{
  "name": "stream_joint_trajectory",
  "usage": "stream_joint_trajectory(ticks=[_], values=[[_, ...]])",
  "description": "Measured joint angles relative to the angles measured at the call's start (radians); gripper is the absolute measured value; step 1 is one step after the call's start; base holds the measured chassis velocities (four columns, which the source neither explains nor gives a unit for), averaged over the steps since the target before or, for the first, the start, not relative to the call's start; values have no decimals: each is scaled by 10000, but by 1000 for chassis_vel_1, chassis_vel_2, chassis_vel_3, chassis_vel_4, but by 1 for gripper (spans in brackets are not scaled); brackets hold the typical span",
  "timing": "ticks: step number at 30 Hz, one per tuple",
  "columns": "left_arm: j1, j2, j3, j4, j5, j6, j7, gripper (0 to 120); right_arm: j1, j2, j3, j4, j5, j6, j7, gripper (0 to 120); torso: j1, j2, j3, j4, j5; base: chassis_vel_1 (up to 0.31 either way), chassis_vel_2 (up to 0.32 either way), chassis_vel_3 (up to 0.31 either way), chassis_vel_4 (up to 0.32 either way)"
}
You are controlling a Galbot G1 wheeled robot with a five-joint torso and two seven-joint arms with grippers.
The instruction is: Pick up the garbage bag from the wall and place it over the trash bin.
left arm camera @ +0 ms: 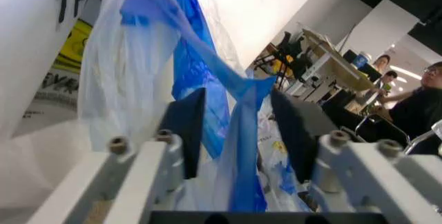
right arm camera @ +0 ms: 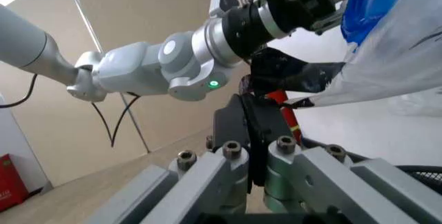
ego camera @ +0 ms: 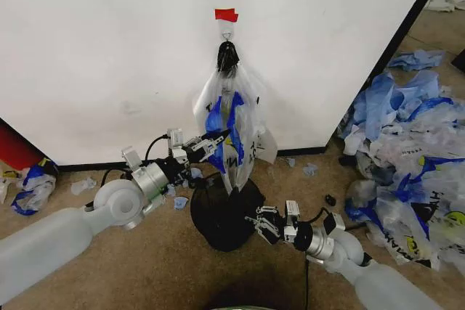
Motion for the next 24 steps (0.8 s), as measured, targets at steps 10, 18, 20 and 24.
stream_joint_trajectory(ticks=[10, 18, 20, 24], values=[[68, 55, -5, -147, 10, -73, -185, 1, 34, -43, -20, -33, 29, -5, -40, 0, 0, 0, 0, -1, -1, 0, 0, 0, 0], [51, 174, -5, -246, -20, -111, -273, 0, 57, -51, -27, -37, 59, -9, -57, 0, 0, 0, 0, 0, -1, 0, 0, 0, 0], [38, 187, -4, -263, -38, -117, -325, 0, 57, -53, -21, -32, 65, -9, -64, 0, 0, 0, 0, 0, 1, 0, 0, 0, 0], [25, 202, -4, -296, -48, -163, -434, 0, 17, -87, 49, 26, 33, 81, -95, 0, 0, 0, 0, 0, 1, 0, 0, 0, 0]])
